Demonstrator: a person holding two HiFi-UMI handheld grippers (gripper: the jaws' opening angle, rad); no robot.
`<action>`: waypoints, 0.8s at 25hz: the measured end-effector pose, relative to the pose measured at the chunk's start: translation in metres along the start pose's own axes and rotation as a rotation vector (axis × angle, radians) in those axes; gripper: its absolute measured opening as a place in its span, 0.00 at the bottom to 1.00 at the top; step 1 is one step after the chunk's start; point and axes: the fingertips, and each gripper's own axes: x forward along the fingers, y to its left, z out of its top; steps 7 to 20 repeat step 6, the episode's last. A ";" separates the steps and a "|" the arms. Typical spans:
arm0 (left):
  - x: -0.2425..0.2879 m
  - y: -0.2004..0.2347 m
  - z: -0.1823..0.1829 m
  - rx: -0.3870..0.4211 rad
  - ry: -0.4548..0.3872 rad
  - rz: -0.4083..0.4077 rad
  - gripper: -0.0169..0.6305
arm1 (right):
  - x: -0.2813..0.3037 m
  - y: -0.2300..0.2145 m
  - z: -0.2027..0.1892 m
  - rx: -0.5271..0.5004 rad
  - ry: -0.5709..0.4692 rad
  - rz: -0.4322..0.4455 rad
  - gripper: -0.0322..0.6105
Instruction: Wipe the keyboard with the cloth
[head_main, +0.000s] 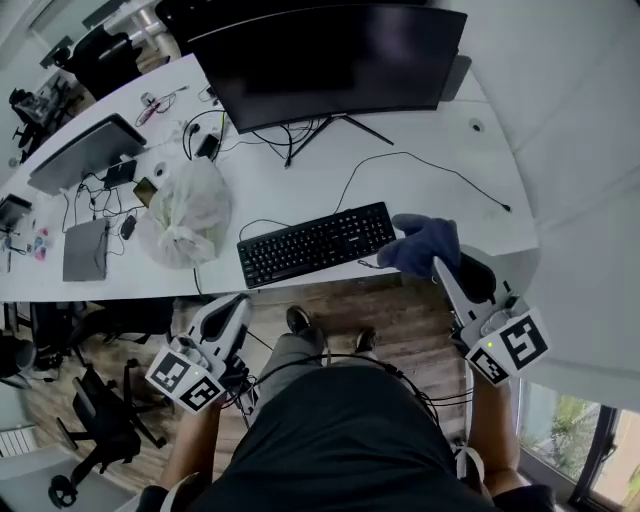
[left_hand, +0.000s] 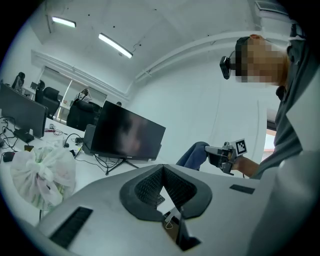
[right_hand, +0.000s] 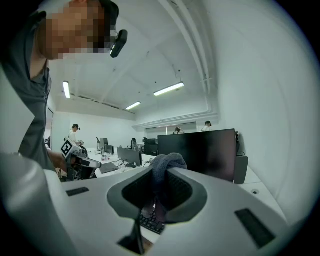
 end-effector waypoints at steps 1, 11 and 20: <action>-0.005 0.002 0.001 0.004 -0.001 -0.003 0.03 | 0.001 0.006 0.000 0.008 -0.002 -0.002 0.14; -0.037 0.021 0.014 0.001 -0.017 -0.012 0.03 | 0.006 0.037 0.003 0.033 0.001 -0.045 0.14; -0.037 0.021 0.014 0.001 -0.017 -0.012 0.03 | 0.006 0.037 0.003 0.033 0.001 -0.045 0.14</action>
